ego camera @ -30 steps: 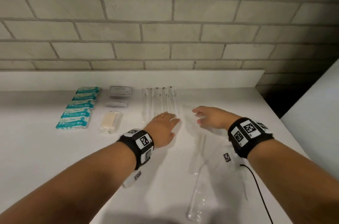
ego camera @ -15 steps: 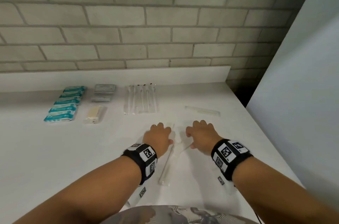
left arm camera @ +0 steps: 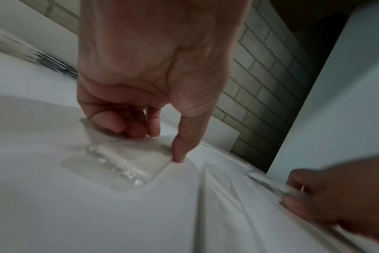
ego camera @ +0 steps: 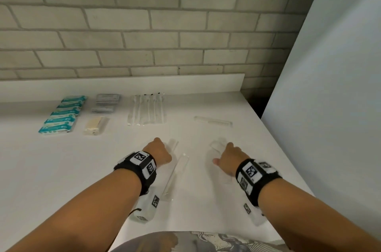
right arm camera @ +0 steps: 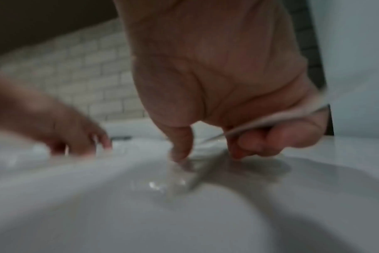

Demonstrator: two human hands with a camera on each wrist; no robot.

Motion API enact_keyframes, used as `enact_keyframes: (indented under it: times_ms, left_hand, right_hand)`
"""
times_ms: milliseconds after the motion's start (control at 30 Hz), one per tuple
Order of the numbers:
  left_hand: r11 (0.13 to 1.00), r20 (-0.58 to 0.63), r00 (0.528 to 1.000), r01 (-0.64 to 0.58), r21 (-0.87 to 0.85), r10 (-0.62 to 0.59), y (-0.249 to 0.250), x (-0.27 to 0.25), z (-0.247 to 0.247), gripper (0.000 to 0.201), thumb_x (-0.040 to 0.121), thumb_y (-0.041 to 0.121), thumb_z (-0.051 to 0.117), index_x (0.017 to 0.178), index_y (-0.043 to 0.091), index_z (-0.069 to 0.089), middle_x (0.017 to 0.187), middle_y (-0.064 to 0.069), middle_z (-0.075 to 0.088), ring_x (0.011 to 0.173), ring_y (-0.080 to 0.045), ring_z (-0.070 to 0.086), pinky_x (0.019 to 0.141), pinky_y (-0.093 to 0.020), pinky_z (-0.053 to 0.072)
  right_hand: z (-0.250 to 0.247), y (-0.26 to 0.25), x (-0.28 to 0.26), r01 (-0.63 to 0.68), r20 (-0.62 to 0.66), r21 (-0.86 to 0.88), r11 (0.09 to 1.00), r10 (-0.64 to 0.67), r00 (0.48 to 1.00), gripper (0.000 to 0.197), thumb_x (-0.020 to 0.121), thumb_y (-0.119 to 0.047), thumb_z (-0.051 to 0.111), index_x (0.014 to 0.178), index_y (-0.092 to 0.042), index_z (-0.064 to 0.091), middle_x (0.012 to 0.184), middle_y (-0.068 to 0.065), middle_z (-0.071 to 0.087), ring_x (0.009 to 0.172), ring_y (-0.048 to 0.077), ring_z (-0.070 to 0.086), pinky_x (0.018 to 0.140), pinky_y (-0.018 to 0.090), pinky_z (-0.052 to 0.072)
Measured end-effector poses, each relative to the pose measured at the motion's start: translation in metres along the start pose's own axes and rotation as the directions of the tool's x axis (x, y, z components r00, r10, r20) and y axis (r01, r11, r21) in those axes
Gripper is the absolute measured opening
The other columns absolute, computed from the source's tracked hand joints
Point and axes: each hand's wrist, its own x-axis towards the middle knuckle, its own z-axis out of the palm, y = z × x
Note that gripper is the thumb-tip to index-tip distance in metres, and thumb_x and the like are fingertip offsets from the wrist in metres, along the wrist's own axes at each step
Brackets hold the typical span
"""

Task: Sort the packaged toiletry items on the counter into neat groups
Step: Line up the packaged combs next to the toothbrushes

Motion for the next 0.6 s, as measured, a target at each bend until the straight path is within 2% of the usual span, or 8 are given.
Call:
enact_keyframes:
  times_ms: [67, 167, 267, 367, 433, 467, 533, 600]
  left_hand:
    - [0.997, 0.047, 0.999, -0.026, 0.070, 0.023, 0.002, -0.007, -0.006, 0.038, 0.082, 0.023, 0.061, 0.114, 0.003, 0.058, 0.105, -0.008, 0.062, 0.105, -0.025, 0.062, 0.073, -0.024, 0.047]
    - [0.992, 0.058, 0.993, -0.105, 0.065, 0.101, 0.010, -0.019, -0.012, 0.043, 0.090, 0.036, 0.058, 0.116, 0.001, 0.060, 0.114, -0.010, 0.062, 0.111, -0.026, 0.059, 0.085, -0.028, 0.045]
    - [0.974, 0.142, 0.966, -0.223, 0.030, 0.216, 0.021, -0.033, -0.006, 0.051, 0.085, 0.048, 0.063, 0.110, 0.004, 0.062, 0.102, -0.006, 0.062, 0.095, -0.023, 0.060, 0.076, -0.028, 0.043]
    - [0.939, 0.163, 0.960, -0.260, 0.225, 0.227, 0.023, -0.046, 0.014, 0.057, 0.077, 0.046, 0.070, 0.117, 0.009, 0.054, 0.112, -0.007, 0.059, 0.097, -0.024, 0.061, 0.075, -0.029, 0.048]
    - [0.954, 0.115, 0.966, -0.247, 0.170, 0.230, 0.020, -0.046, 0.020, 0.067, 0.073, 0.039, 0.075, 0.124, 0.012, 0.041, 0.114, -0.005, 0.056, 0.098, -0.024, 0.061, 0.079, -0.033, 0.052]
    - [0.956, 0.113, 0.965, -0.254, 0.150, 0.238, 0.018, -0.043, 0.019, 0.071, 0.072, 0.035, 0.076, 0.126, 0.011, 0.036, 0.113, -0.005, 0.057, 0.098, -0.023, 0.061, 0.080, -0.034, 0.053]
    - [0.957, 0.141, 0.960, -0.260, 0.129, 0.242, 0.014, -0.037, 0.015, 0.076, 0.073, 0.031, 0.076, 0.131, 0.011, 0.031, 0.112, -0.003, 0.059, 0.098, -0.022, 0.062, 0.081, -0.033, 0.054]
    - [0.949, 0.166, 0.951, -0.283, 0.138, 0.259, 0.011, -0.031, 0.012, 0.073, 0.074, 0.031, 0.075, 0.131, 0.010, 0.034, 0.113, -0.003, 0.059, 0.099, -0.022, 0.062, 0.080, -0.031, 0.053]
  right_hand:
    - [0.009, 0.000, 0.004, -0.009, 0.015, -0.048, 0.999, 0.009, 1.000, 0.063, 0.090, -0.048, 0.054, 0.132, -0.005, 0.036, 0.129, 0.015, 0.049, 0.114, 0.030, 0.055, 0.089, 0.035, 0.046]
    - [0.003, -0.012, 0.006, 0.051, 0.006, -0.107, 0.993, -0.050, 0.999, 0.042, 0.088, -0.030, 0.056, 0.122, -0.007, 0.049, 0.119, 0.013, 0.054, 0.105, 0.027, 0.058, 0.083, 0.032, 0.048]
    - [-0.003, -0.025, 0.009, 0.127, 0.045, -0.128, 0.984, -0.122, 0.992, 0.032, 0.089, -0.017, 0.051, 0.118, -0.004, 0.048, 0.106, 0.010, 0.058, 0.093, 0.026, 0.057, 0.078, 0.033, 0.048]
    - [-0.009, -0.039, 0.014, 0.165, 0.107, -0.231, 0.959, -0.143, 0.984, 0.033, 0.089, -0.010, 0.058, 0.120, -0.003, 0.048, 0.093, 0.007, 0.058, 0.096, 0.027, 0.061, 0.073, 0.031, 0.045]
    - [-0.013, -0.049, 0.021, 0.164, 0.122, -0.358, 0.919, -0.128, 0.984, 0.024, 0.085, -0.010, 0.065, 0.107, -0.006, 0.057, 0.086, 0.004, 0.057, 0.097, 0.025, 0.063, 0.075, 0.032, 0.048]
    - [-0.015, -0.054, 0.023, 0.169, 0.131, -0.426, 0.889, -0.124, 0.984, 0.016, 0.083, -0.012, 0.068, 0.094, -0.008, 0.058, 0.086, 0.003, 0.057, 0.099, 0.025, 0.064, 0.077, 0.033, 0.048]
    - [-0.017, -0.062, 0.028, 0.164, 0.147, -0.525, 0.835, -0.101, 0.984, 0.024, 0.082, -0.013, 0.071, 0.072, -0.011, 0.049, 0.096, 0.003, 0.063, 0.104, 0.024, 0.064, 0.084, 0.034, 0.047]
    - [-0.020, -0.067, 0.035, 0.156, 0.136, -0.605, 0.780, -0.091, 0.986, 0.029, 0.080, -0.018, 0.074, 0.070, -0.011, 0.048, 0.111, 0.003, 0.066, 0.108, 0.023, 0.061, 0.090, 0.034, 0.045]
